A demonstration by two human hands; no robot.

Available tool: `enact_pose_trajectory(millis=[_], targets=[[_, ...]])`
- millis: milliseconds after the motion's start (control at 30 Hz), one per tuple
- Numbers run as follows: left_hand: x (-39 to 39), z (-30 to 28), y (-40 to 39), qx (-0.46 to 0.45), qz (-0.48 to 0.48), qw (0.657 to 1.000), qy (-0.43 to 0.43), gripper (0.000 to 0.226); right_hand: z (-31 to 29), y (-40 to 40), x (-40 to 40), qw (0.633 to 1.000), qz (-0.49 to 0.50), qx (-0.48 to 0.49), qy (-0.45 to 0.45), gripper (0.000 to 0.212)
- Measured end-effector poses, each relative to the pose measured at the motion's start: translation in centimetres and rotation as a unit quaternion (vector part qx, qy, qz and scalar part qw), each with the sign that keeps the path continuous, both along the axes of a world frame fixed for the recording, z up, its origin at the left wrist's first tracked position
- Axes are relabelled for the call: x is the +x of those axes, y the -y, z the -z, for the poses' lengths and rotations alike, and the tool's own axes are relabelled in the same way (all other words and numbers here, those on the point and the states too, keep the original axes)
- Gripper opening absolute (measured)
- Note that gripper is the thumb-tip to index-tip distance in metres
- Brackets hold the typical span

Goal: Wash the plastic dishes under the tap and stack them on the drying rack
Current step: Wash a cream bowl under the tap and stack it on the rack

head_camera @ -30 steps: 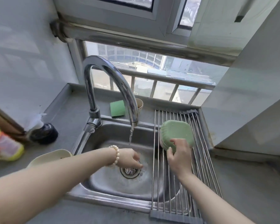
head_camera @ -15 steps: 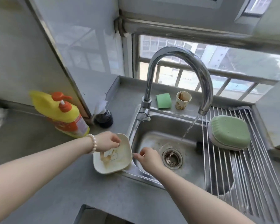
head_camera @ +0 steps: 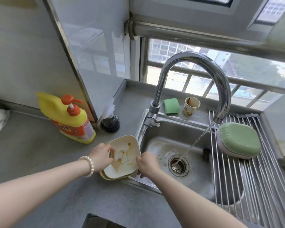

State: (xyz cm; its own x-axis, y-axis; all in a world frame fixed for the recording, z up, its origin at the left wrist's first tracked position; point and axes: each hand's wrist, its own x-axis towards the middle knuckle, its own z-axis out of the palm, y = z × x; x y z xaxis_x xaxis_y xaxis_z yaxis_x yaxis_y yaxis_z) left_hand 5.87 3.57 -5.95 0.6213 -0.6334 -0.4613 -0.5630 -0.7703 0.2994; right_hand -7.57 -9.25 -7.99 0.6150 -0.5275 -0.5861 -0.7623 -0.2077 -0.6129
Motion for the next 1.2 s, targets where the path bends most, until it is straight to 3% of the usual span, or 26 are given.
enact_pose_trajectory(millis=[200, 333, 433, 567, 667, 700, 767, 867, 1067, 1200], targets=[[-1.5, -0.7, 1.9, -0.104, 0.033, 0.985, 0.131, 0.052, -3.5, 3.5, -3.9, 0.997, 0.021, 0.05, 0.062, 0.033], [-2.7, -1.6, 3.8, -0.194, -0.037, 0.979, -0.044, 0.048, -3.8, 6.4, -6.0, 0.992, 0.023, 0.083, 0.09, 0.045], [-3.1, -1.8, 4.7, -0.2, -0.091, 0.97, -0.107, 0.034, -4.0, 8.1, -5.3, 0.989, 0.048, 0.044, 0.134, 0.058], [-3.8, -2.6, 5.6, -0.243, -0.153, 0.938, -0.193, 0.025, -4.8, 9.7, -4.1, 0.977, 0.096, 0.011, 0.19, 0.047], [-4.8, -3.1, 5.7, -0.254, -0.205, 0.903, -0.28, 0.022, -4.9, 9.1, -4.5, 0.957, 0.044, -0.196, 0.209, 0.029], [-5.1, -3.1, 5.8, -0.257, -0.218, 0.891, -0.303, 0.023, -4.8, 8.5, -4.8, 0.931, 0.001, -0.286, 0.227, 0.025], [-5.9, -3.1, 5.9, -0.255, -0.231, 0.876, -0.337, 0.022, -4.2, 7.0, -5.5, 0.888, -0.117, -0.371, 0.244, 0.025], [-6.6, -2.7, 6.1, -0.242, -0.226, 0.877, -0.348, 0.023, -3.7, 6.4, -6.1, 0.895, -0.2, -0.352, 0.186, 0.03], [-6.0, -1.8, 5.7, -0.214, -0.195, 0.907, -0.306, 0.027, -4.2, 7.7, -3.9, 0.953, 0.02, -0.225, 0.203, 0.025], [-5.6, -2.0, 5.1, -0.2, -0.219, 0.894, -0.336, 0.024, -4.6, 8.3, -0.7, 0.975, -0.037, -0.165, 0.145, 0.031]])
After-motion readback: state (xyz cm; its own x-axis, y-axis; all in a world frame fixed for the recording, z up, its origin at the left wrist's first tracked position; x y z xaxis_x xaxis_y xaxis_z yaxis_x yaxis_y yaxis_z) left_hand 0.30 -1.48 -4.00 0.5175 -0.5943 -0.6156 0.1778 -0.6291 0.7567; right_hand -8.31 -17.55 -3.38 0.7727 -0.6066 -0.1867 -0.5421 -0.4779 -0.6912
